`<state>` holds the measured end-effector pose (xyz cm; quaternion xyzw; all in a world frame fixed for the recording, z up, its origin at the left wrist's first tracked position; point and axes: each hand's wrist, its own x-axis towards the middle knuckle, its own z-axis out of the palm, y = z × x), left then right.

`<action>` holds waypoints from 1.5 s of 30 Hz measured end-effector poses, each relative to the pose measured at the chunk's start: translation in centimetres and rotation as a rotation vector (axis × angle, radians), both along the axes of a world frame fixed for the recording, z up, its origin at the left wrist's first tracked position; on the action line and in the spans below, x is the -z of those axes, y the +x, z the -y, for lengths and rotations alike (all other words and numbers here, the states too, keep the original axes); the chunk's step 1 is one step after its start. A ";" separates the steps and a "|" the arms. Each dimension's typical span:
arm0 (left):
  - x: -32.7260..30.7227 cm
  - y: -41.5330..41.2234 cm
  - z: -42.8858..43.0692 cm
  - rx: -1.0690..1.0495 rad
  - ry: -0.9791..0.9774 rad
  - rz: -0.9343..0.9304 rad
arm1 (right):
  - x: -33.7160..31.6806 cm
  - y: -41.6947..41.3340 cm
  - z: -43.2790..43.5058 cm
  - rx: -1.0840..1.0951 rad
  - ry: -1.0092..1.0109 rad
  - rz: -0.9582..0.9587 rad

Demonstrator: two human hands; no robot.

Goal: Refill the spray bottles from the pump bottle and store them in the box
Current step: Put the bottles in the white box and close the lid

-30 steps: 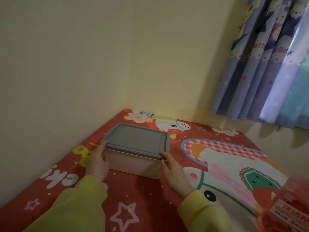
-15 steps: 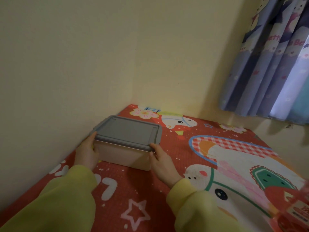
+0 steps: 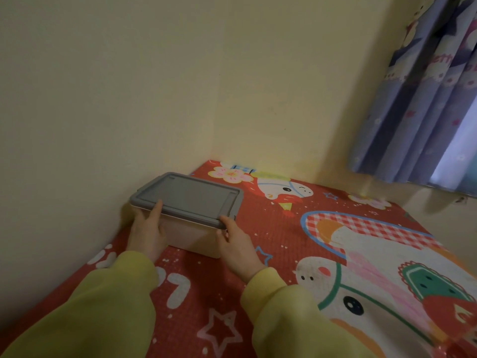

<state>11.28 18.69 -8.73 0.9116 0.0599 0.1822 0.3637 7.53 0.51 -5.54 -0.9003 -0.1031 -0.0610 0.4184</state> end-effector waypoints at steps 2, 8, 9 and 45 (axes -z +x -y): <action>0.3 0.3 0.1 0.019 0.000 0.008 | -0.1 0.2 -0.5 -0.005 -0.020 -0.004; 0.1 0.3 0.1 0.012 -0.021 0.025 | -0.3 0.8 -1.7 -0.022 -0.044 -0.029; 0.2 0.4 0.0 0.011 -0.023 0.025 | -0.3 1.0 -1.9 -0.023 -0.049 -0.030; -1.6 -0.1 -0.1 -0.010 0.072 -0.154 | 0.0 1.7 -4.0 -0.076 -0.104 -0.166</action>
